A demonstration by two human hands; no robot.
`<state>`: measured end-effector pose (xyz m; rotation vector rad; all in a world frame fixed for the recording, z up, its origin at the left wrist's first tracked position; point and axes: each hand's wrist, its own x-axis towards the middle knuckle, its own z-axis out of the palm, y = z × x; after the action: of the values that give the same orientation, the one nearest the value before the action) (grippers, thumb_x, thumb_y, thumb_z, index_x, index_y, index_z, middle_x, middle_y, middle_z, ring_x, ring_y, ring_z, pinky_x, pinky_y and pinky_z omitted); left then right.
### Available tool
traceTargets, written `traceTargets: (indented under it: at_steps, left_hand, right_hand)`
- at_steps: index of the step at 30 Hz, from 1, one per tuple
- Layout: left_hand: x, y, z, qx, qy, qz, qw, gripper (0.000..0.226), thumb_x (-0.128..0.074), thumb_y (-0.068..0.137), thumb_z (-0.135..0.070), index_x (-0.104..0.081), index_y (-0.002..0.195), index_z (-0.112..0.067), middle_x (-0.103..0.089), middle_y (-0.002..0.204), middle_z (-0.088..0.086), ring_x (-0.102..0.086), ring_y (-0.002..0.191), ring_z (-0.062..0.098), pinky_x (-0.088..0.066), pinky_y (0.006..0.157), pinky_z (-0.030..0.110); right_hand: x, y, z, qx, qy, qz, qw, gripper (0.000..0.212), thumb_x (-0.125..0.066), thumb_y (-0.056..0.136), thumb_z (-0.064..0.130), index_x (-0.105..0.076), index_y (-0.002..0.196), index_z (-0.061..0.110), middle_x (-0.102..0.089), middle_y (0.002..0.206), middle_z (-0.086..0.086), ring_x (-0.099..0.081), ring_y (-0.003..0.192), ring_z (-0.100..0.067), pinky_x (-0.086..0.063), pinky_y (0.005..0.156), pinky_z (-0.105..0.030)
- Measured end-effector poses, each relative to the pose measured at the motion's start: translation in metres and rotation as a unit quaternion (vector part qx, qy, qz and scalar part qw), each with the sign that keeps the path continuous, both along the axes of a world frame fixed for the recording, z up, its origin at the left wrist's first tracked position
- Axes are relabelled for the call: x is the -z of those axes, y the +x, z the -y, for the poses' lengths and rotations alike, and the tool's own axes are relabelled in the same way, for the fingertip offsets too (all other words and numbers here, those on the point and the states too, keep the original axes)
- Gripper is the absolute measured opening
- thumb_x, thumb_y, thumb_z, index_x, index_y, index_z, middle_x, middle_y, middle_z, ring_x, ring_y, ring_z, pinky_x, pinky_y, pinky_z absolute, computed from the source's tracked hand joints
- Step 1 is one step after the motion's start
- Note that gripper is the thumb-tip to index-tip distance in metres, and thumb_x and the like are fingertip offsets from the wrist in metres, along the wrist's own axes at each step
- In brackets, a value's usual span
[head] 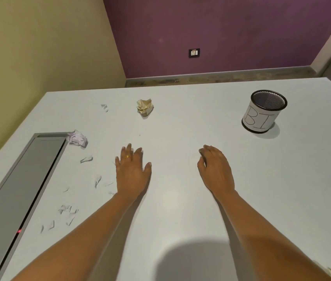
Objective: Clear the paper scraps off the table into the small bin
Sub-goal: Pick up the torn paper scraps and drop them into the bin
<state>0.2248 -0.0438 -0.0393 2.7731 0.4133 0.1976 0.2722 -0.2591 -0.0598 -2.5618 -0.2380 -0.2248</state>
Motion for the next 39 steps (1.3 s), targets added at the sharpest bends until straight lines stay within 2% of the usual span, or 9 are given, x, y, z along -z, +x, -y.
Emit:
traceTargets:
  at_steps: [5,8,14,18,22,25,31,35,39]
  left_hand:
    - [-0.016,0.004,-0.067,-0.185,-0.055,0.016,0.981,0.061,-0.052,0.090,-0.033,-0.032,0.139,-0.002,-0.022,0.151,0.025,-0.015,0.142,0.038,-0.017,0.115,0.052]
    - [-0.017,0.005,-0.092,-0.235,-0.100,-0.015,0.967,0.064,-0.050,0.091,-0.036,-0.027,0.141,-0.001,-0.025,0.150,0.026,-0.019,0.140,0.040,-0.019,0.115,0.053]
    - [-0.014,0.006,-0.087,-0.166,-0.147,-0.050,0.974,0.067,-0.050,0.092,-0.035,-0.023,0.142,0.000,-0.035,0.147,0.019,-0.028,0.138,0.037,-0.026,0.113,0.048]
    - [-0.013,0.001,-0.063,-0.073,-0.081,-0.049,0.993,0.051,-0.052,0.092,-0.025,-0.039,0.134,0.002,-0.047,0.137,0.022,-0.041,0.129,0.037,-0.032,0.106,0.044]
    - [-0.011,-0.006,-0.051,-0.007,-0.006,-0.023,1.000,0.009,-0.048,0.089,-0.003,-0.056,0.094,-0.001,-0.058,0.088,0.017,-0.054,0.085,0.032,-0.037,0.070,0.036]
    - [-0.012,-0.012,-0.049,0.007,0.019,-0.022,1.000,0.022,-0.038,0.083,0.007,-0.047,0.073,-0.009,-0.045,0.069,0.010,-0.039,0.065,0.024,-0.028,0.060,0.031]
    - [-0.010,-0.019,-0.052,0.026,0.000,-0.026,0.999,0.021,-0.044,0.091,-0.006,-0.034,0.079,-0.020,-0.037,0.078,0.001,-0.031,0.075,0.018,-0.029,0.069,0.028]
    - [-0.014,-0.015,-0.056,0.037,0.040,-0.031,0.998,0.022,-0.051,0.088,-0.003,-0.066,0.072,-0.001,-0.047,0.069,0.010,-0.037,0.073,0.019,-0.040,0.068,0.033]
    - [-0.022,-0.005,-0.052,0.011,-0.006,-0.019,1.000,0.023,-0.054,0.080,0.007,-0.064,0.064,-0.007,-0.055,0.065,0.010,-0.050,0.067,0.026,-0.036,0.062,0.025]
  right_hand:
    - [-0.001,0.001,-0.001,0.001,-0.005,0.015,1.000,0.029,-0.048,0.091,0.007,-0.061,0.117,0.003,-0.057,0.132,-0.014,-0.049,0.126,-0.027,-0.037,0.108,-0.038]
    - [-0.001,0.000,-0.002,0.002,-0.011,0.016,1.000,0.029,-0.049,0.091,0.007,-0.061,0.116,0.002,-0.058,0.130,-0.015,-0.050,0.125,-0.028,-0.039,0.106,-0.039]
    - [-0.001,0.000,-0.001,0.005,-0.018,0.027,0.999,0.027,-0.051,0.089,0.006,-0.063,0.113,0.002,-0.061,0.126,-0.015,-0.053,0.121,-0.029,-0.040,0.103,-0.040]
    - [-0.001,0.000,-0.001,0.005,-0.016,0.028,0.999,0.027,-0.052,0.087,0.005,-0.063,0.111,0.001,-0.062,0.123,-0.015,-0.054,0.119,-0.030,-0.041,0.101,-0.041]
    - [-0.001,0.000,-0.001,0.005,-0.014,0.031,0.999,0.026,-0.053,0.087,0.005,-0.063,0.110,0.001,-0.063,0.122,-0.016,-0.055,0.118,-0.030,-0.043,0.101,-0.043]
    - [-0.002,0.001,-0.001,0.006,-0.016,0.029,0.999,0.026,-0.053,0.086,0.005,-0.064,0.110,0.001,-0.063,0.121,-0.016,-0.056,0.117,-0.031,-0.043,0.100,-0.042]
    - [-0.003,0.001,-0.001,0.006,-0.018,0.024,1.000,0.027,-0.052,0.087,0.005,-0.064,0.111,0.002,-0.062,0.122,-0.016,-0.055,0.117,-0.031,-0.041,0.100,-0.042]
    - [-0.005,0.000,-0.002,0.004,-0.023,0.021,1.000,0.027,-0.051,0.087,0.005,-0.063,0.111,0.001,-0.062,0.123,-0.015,-0.055,0.117,-0.030,-0.041,0.101,-0.041]
    - [-0.007,-0.002,-0.003,0.003,-0.028,0.029,0.999,0.026,-0.052,0.086,0.004,-0.064,0.109,0.000,-0.063,0.121,-0.016,-0.056,0.116,-0.031,-0.043,0.099,-0.042]
